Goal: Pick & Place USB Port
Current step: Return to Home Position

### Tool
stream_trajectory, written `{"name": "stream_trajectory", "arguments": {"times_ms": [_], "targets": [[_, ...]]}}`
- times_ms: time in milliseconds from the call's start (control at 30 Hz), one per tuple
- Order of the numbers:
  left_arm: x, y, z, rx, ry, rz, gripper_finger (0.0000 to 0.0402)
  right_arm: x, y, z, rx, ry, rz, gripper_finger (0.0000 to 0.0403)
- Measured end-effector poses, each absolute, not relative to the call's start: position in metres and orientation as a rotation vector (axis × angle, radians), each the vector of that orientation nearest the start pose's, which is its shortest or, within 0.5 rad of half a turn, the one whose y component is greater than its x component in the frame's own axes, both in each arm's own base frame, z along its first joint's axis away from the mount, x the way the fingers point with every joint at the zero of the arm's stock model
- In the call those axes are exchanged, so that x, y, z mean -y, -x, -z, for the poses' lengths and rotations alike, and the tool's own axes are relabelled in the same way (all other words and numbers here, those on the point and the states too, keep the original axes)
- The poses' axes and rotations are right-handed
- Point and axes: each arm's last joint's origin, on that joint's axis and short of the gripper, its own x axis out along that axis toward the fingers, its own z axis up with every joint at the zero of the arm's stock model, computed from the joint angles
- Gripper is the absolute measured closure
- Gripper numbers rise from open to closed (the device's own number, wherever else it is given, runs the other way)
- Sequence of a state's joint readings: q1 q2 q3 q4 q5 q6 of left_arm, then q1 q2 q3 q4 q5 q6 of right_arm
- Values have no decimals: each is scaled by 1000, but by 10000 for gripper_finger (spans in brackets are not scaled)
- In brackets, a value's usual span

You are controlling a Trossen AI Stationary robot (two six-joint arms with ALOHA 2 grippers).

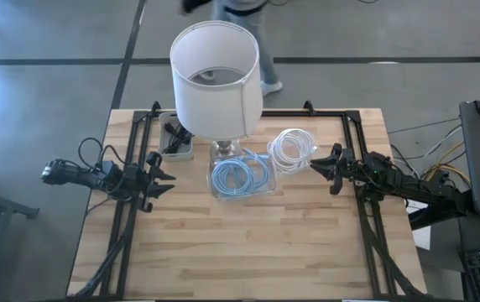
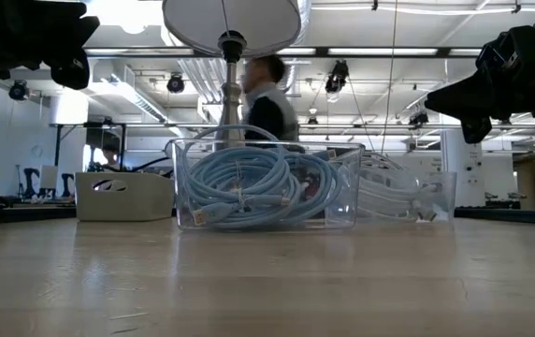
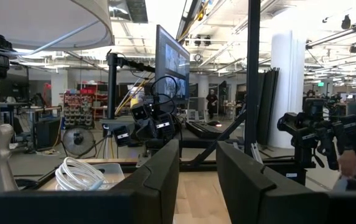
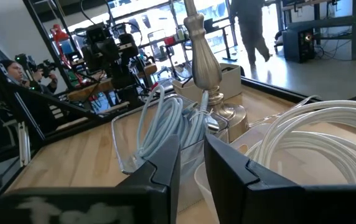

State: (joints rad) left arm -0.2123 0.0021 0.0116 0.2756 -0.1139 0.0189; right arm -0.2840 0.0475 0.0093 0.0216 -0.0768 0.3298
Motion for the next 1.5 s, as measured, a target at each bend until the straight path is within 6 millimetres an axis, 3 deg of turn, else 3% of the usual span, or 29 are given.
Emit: {"name": "stream_trajectory", "arguments": {"times_ms": [567, 1067, 1500], "targets": [[16, -92, -194, 282, 27, 94, 291, 26, -97, -165, 18, -332, 208, 314], [16, -92, -194, 282, 28, 94, 291, 26, -97, -165, 18, -332, 208, 335], [16, -92, -194, 282, 27, 94, 291, 26, -97, -165, 18, -332, 208, 318]]}}
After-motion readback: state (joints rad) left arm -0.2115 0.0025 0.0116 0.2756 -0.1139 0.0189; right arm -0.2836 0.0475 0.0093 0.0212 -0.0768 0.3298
